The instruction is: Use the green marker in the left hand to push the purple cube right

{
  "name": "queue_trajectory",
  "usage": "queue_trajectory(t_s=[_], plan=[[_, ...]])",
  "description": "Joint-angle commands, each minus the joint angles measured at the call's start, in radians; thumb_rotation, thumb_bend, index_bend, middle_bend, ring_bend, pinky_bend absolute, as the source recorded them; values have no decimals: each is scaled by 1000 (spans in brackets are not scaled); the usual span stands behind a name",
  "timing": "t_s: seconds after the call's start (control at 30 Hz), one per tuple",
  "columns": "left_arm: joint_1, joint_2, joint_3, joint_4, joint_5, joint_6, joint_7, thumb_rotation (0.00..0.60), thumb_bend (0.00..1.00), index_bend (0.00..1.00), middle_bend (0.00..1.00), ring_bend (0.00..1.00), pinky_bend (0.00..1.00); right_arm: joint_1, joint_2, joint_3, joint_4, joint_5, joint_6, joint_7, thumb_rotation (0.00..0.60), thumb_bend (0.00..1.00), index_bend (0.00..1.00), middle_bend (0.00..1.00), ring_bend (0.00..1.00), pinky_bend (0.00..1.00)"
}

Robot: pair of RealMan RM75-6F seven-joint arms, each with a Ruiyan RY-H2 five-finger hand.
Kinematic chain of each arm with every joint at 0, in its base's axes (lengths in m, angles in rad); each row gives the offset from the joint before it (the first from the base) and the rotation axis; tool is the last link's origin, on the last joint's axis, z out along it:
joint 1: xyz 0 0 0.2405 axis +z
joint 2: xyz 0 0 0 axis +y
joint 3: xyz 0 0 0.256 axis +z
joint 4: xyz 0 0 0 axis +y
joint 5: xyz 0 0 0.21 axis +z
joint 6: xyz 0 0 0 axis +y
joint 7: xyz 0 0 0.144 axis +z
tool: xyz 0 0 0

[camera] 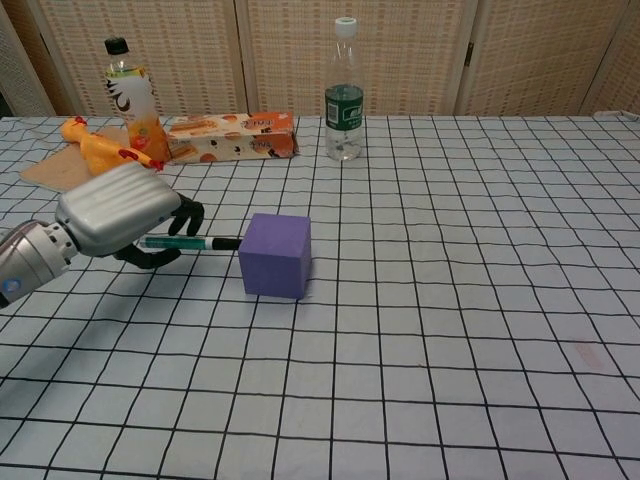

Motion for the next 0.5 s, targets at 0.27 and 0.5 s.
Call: queue_trajectory(t_s=[0.27, 0.5], plan=[[-45, -32, -12, -13, 1, -27, 28, 600, 578, 799, 817, 778, 969, 4, 7, 0, -1, 10, -10, 13, 600, 114, 0, 0, 0, 0], [-71, -49, -22, -32, -4, -48, 68, 600, 580, 799, 816, 778, 969, 4, 19, 1, 1, 12, -7, 39, 600, 114, 0, 0, 0, 0]])
